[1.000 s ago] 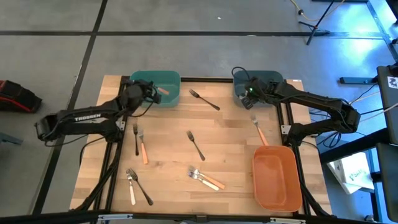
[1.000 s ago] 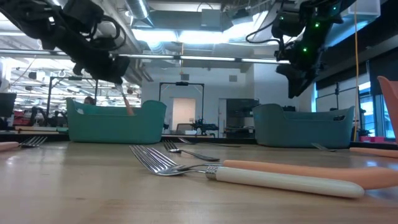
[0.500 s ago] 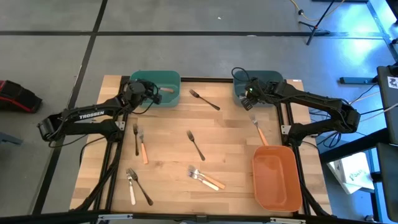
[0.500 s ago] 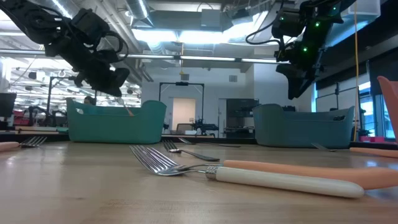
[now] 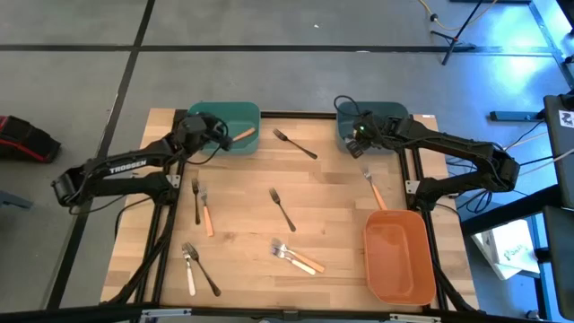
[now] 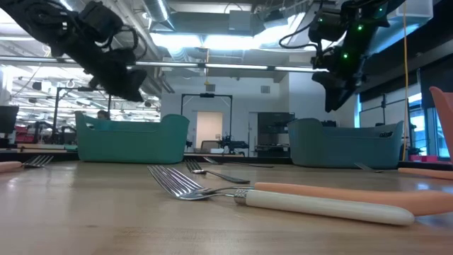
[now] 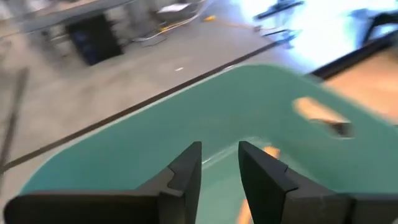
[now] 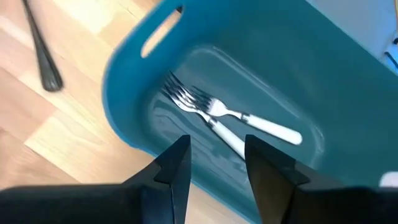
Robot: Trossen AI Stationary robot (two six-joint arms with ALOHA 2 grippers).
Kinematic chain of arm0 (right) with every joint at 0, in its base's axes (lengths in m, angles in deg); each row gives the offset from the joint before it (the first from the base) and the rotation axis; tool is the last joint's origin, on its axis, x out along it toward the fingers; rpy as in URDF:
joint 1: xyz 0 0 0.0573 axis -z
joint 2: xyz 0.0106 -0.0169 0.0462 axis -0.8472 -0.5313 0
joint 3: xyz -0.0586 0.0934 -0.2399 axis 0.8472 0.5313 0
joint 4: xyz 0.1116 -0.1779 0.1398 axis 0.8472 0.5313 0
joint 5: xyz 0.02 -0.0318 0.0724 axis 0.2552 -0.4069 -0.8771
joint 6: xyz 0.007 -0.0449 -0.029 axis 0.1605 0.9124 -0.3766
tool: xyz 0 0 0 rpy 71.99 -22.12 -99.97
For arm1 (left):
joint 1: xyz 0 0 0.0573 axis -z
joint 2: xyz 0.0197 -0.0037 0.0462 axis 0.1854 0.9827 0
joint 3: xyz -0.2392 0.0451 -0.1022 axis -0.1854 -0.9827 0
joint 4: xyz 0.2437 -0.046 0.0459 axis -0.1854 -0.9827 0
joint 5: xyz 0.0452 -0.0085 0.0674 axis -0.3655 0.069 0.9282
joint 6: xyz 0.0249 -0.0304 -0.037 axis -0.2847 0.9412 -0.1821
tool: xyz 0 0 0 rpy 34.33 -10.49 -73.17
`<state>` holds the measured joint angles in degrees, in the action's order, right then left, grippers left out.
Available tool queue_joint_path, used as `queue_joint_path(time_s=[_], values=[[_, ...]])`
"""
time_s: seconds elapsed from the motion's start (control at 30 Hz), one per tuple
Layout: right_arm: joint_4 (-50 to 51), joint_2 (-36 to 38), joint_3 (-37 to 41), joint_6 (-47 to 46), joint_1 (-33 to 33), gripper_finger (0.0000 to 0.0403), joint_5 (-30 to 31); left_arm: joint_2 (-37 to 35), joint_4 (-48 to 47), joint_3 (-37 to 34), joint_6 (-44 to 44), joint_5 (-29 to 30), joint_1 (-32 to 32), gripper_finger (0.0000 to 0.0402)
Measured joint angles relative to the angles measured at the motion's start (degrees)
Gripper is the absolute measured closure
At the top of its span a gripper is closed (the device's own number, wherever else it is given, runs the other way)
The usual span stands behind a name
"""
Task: Sort silverware by color (type)
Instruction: Put the browm fork into the green bin
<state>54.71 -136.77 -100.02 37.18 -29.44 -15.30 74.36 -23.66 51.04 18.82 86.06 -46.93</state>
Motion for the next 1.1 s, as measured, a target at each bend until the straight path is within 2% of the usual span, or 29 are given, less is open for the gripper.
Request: queue_joint_path(time_s=[0.13, 0.33, 0.6, 0.73, 0.9, 1.1], values=[[-1.38, 0.00, -0.02, -0.17, -0.02, 0.0265, -1.62, -1.73, 0.39, 0.52, -4.10, -6.37, 3.18, 0.0299], [-1.70, 0.39, -0.02, 0.03, -0.18, 0.0265, -1.68, -4.02, 0.60, 0.52, -5.51, -11.33, 9.89, 0.0298], [-6.77, 0.98, -0.04, 0.03, -6.14, 0.0265, 0.62, -4.69, 0.48, 0.52, -3.60, -23.62, 18.01, 0.0298], [-9.53, 0.92, -0.04, 0.19, -10.85, 0.0265, 2.50, -4.63, 0.47, 0.52, -0.41, -27.53, 21.63, 0.0298], [-13.88, 0.90, -0.04, 1.06, -18.32, 0.0265, 3.46, -4.61, -0.12, 0.52, 2.47, -28.89, 25.90, 0.0298], [-22.87, -1.38, -0.04, 6.42, -27.59, 0.0265, 3.52, -4.61, -1.10, 0.52, 8.42, -22.95, 32.93, 0.0298]])
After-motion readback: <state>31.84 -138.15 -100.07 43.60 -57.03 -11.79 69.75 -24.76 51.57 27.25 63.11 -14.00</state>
